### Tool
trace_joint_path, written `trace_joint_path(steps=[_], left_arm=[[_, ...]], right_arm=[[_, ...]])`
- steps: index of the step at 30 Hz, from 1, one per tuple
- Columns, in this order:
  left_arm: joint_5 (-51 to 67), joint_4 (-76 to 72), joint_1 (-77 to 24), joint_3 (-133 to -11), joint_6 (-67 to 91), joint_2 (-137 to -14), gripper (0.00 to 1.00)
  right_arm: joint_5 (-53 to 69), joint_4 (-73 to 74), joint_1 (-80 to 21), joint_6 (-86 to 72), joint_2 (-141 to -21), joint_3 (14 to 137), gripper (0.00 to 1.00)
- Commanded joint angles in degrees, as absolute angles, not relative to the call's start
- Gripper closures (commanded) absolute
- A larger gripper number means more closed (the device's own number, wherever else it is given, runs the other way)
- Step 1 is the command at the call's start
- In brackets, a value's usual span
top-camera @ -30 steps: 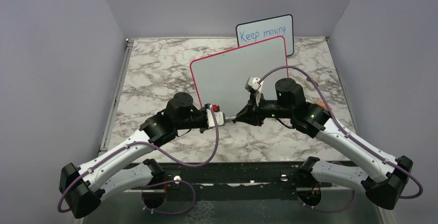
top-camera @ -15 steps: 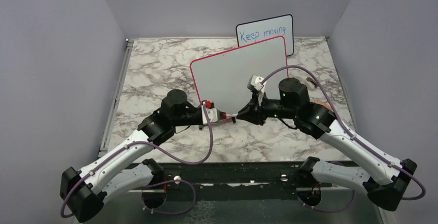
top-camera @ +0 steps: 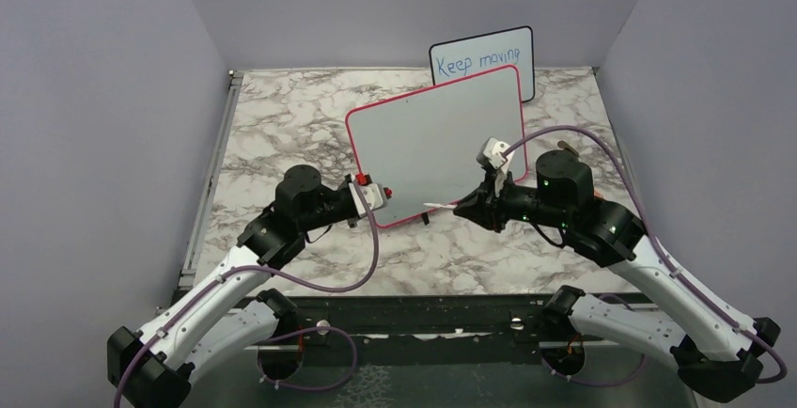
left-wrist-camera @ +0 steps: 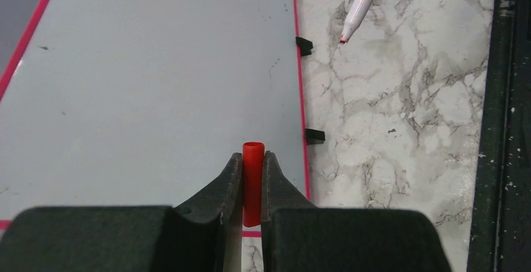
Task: Write a sentence on the whiteboard
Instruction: Place the pen cap at the center of the board.
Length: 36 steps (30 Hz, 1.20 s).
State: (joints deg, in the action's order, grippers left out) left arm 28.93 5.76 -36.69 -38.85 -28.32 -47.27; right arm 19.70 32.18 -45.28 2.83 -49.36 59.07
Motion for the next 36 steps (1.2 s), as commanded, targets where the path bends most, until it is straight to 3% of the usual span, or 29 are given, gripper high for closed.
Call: trace_joint_path(steps=[1, 8, 17, 23, 36], left_arm=[[22.3, 3.6, -35.7, -38.4, -25.7, -45.1, 1.0], [7.2, 1.7, -35.0, -41.0, -16.0, -45.6, 1.0], [-17.5, 9.5, -34.2, -45.1, -1.8, -48.0, 1.0], [-20.2, 14.8, -29.4, -46.2, 6.2, -52.4, 1.0], [-9.3, 16.2, -16.0, -48.1, 11.2, -69.6, 1.0]], right_arm=[[13.8, 30.4, -45.4, 1.9, -46.4, 58.4, 0.99], [7.3, 26.9, -45.4, 1.9, -43.9, 55.1, 1.0], [1.5, 26.2, -45.4, 1.8, -40.7, 52.4, 1.0], [0.4, 27.1, -45.4, 2.2, -39.0, 51.2, 1.0], [-5.9, 26.7, -45.4, 2.8, -34.6, 48.3, 1.0]])
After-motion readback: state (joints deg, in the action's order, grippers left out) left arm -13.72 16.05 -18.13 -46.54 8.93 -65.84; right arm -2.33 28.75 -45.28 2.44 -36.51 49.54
